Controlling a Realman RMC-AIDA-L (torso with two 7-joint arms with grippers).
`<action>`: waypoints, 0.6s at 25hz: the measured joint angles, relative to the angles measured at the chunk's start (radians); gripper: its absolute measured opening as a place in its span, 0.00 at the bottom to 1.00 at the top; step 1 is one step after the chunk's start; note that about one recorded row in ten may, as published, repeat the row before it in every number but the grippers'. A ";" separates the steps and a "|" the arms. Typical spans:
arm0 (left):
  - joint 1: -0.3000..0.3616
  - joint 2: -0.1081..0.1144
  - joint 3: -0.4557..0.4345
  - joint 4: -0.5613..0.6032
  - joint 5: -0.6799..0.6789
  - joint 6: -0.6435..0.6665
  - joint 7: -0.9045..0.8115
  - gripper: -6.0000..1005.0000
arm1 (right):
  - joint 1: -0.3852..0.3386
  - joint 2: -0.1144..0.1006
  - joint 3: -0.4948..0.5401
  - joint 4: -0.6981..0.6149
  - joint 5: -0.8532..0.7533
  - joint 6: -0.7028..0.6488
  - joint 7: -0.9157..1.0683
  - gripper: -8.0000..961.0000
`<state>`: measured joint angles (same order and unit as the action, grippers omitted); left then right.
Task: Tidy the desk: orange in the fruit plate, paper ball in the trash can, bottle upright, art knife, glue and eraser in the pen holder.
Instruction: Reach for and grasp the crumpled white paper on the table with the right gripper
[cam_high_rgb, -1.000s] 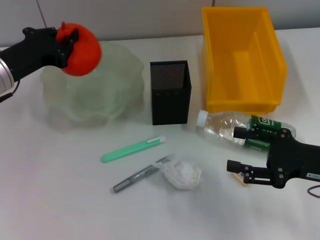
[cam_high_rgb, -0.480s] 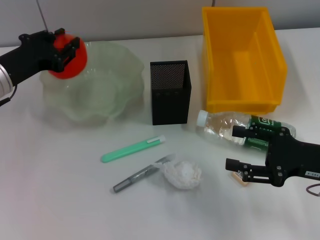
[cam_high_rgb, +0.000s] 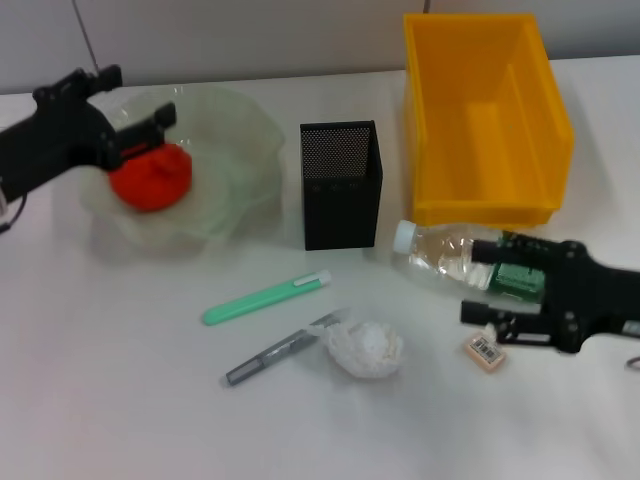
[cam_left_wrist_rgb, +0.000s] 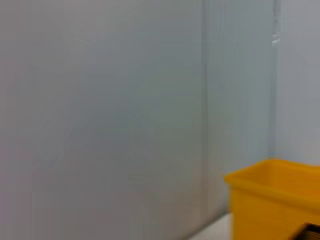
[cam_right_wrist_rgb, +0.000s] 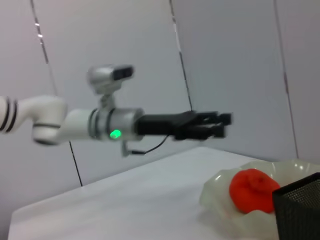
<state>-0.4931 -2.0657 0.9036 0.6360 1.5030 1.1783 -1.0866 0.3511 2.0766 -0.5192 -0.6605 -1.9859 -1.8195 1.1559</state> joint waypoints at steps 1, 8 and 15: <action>0.015 0.001 0.001 0.001 0.000 0.033 0.004 0.73 | 0.002 0.000 -0.001 -0.043 0.000 -0.013 0.059 0.82; 0.140 0.002 0.008 -0.023 0.024 0.203 0.108 0.84 | 0.034 -0.004 -0.162 -0.459 -0.041 -0.063 0.540 0.82; 0.198 0.003 0.030 -0.076 0.027 0.297 0.153 0.84 | 0.179 -0.032 -0.467 -0.785 -0.226 -0.140 1.071 0.81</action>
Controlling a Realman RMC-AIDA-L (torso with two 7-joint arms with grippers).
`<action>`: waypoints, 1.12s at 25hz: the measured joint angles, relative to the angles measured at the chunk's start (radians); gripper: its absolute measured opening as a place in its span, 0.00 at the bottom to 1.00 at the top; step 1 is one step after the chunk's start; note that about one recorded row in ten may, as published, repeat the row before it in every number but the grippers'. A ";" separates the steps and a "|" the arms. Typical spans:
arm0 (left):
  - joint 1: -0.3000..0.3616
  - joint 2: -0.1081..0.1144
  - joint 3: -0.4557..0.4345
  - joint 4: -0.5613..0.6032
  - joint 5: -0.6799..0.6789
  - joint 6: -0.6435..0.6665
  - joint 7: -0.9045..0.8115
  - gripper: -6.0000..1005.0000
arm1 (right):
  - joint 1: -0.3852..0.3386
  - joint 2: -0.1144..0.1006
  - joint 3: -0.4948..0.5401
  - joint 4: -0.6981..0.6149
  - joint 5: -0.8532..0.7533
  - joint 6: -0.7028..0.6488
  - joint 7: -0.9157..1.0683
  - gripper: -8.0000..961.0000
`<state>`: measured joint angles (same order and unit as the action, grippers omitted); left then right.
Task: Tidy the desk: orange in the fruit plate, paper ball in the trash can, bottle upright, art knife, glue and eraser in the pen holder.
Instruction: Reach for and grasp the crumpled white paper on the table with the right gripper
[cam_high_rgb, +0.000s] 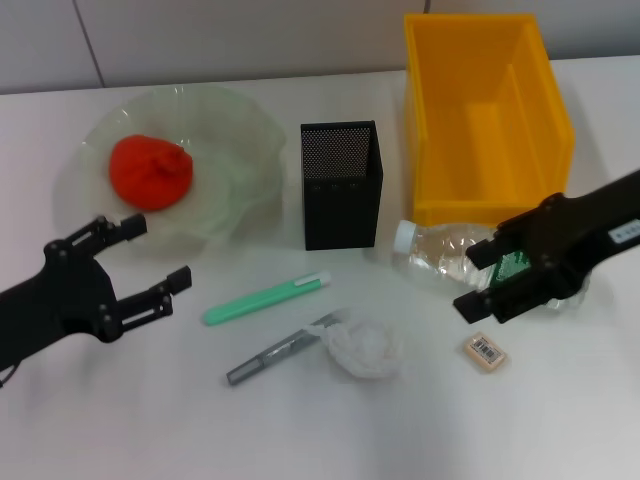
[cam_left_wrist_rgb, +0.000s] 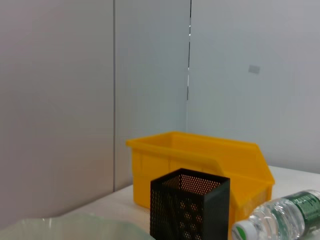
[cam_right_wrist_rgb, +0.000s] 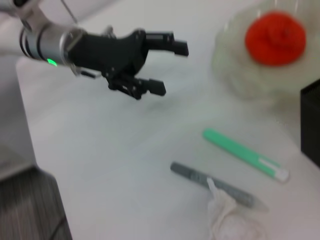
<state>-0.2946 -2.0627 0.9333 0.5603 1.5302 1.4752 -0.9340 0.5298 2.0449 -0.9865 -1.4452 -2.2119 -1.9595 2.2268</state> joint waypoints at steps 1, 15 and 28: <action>0.000 0.000 0.000 0.000 0.000 0.000 0.000 0.84 | 0.022 -0.002 -0.028 -0.003 -0.020 -0.001 0.040 0.81; -0.009 -0.002 0.031 -0.041 0.002 -0.015 0.025 0.84 | 0.160 0.034 -0.356 0.136 -0.190 0.223 0.235 0.81; -0.013 0.001 0.033 -0.042 0.019 -0.033 0.027 0.84 | 0.234 0.037 -0.520 0.319 -0.189 0.423 0.259 0.80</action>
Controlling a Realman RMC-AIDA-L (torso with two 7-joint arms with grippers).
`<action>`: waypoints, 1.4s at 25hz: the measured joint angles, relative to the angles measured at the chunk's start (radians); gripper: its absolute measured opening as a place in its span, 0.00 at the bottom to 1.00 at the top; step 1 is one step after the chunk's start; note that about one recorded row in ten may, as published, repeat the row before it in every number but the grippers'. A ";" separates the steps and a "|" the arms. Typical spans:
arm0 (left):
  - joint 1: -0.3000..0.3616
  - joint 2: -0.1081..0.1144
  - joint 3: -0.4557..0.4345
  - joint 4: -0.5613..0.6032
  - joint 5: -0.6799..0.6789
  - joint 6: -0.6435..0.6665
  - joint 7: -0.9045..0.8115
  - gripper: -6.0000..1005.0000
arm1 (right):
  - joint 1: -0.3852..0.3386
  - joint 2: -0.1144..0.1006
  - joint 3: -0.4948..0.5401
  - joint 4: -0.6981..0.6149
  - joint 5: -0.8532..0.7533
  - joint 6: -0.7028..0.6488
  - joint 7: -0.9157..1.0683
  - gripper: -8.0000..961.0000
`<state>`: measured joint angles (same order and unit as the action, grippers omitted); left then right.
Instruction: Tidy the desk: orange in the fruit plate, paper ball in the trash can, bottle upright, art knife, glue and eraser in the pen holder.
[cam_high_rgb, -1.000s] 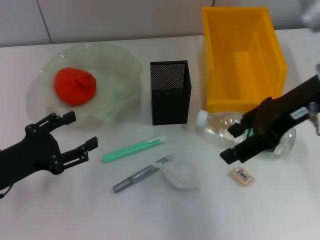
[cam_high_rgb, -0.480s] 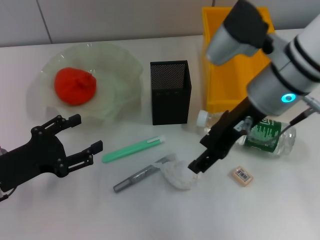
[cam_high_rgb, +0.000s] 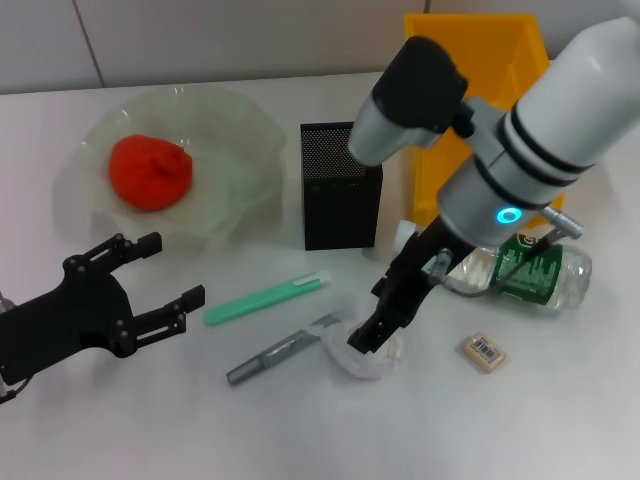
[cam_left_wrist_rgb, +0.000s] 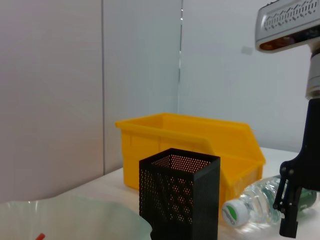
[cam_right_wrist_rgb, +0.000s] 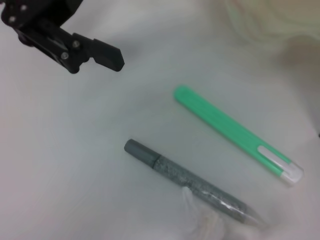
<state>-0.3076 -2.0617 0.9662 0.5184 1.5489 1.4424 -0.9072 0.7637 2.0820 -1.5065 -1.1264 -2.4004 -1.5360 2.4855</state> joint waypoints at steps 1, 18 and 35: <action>-0.002 0.000 0.000 0.000 0.005 -0.001 0.000 0.84 | 0.004 0.001 -0.015 0.010 0.001 0.013 0.001 0.80; -0.004 -0.002 0.008 0.000 0.010 -0.003 0.001 0.84 | 0.050 0.005 -0.162 0.096 0.019 0.101 0.023 0.79; -0.012 -0.002 0.008 0.000 0.009 0.002 0.002 0.84 | -0.038 -0.023 0.326 -0.205 -0.078 -0.091 0.007 0.48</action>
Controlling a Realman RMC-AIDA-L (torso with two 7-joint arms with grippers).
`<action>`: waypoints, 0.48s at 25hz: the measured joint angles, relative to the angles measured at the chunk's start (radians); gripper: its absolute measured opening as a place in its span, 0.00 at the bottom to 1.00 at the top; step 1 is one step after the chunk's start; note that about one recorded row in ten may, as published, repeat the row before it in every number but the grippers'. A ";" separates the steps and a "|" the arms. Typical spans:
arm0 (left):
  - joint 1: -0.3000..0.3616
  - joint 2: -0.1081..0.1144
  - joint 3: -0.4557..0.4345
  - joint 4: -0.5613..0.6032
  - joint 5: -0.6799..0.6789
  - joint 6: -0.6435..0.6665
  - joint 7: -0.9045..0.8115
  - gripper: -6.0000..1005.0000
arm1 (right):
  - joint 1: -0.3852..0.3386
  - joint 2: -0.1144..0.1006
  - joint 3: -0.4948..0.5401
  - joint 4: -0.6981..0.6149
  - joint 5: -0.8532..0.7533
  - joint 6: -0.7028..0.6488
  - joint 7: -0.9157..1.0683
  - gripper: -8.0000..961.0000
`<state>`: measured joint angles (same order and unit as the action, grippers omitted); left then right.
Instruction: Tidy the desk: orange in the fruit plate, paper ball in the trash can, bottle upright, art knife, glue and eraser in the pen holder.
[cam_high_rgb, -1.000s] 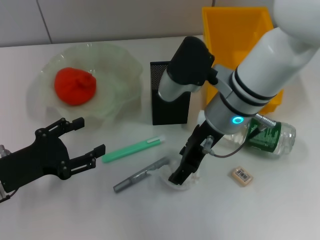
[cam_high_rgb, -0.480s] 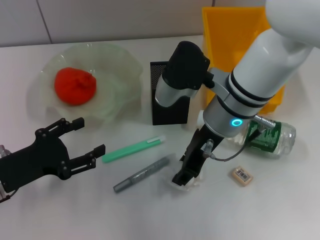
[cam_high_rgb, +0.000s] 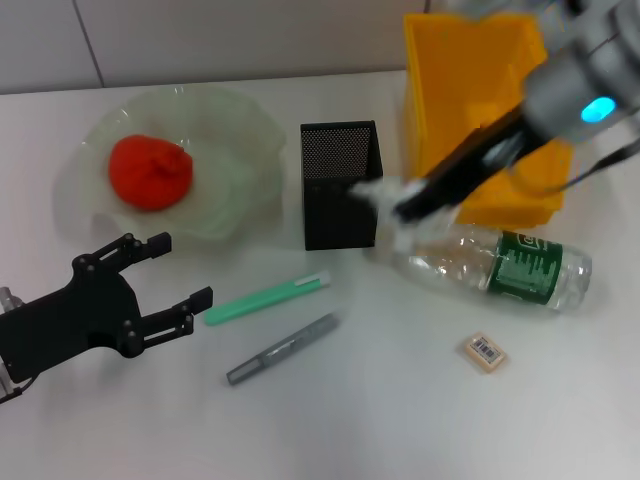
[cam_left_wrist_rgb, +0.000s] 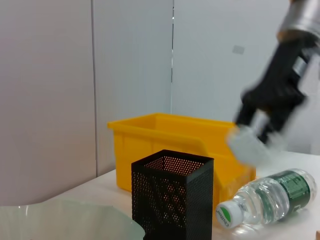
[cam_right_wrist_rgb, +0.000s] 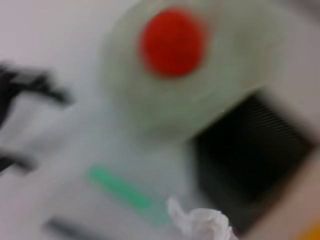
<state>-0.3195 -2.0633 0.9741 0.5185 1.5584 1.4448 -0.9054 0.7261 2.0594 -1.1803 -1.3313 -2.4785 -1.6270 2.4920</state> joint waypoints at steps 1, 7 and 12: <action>0.000 0.000 0.000 0.000 0.000 0.001 0.000 0.84 | -0.008 -0.007 0.039 -0.030 -0.013 -0.001 -0.007 0.48; -0.007 -0.001 0.006 0.000 0.000 0.003 0.000 0.84 | -0.028 -0.039 0.223 -0.070 -0.047 0.067 -0.092 0.48; -0.010 -0.002 0.012 0.000 0.000 0.002 0.000 0.84 | -0.027 -0.043 0.232 -0.012 -0.111 0.171 -0.120 0.48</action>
<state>-0.3300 -2.0654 0.9863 0.5185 1.5585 1.4471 -0.9049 0.6992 2.0168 -0.9479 -1.3437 -2.5897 -1.4557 2.3725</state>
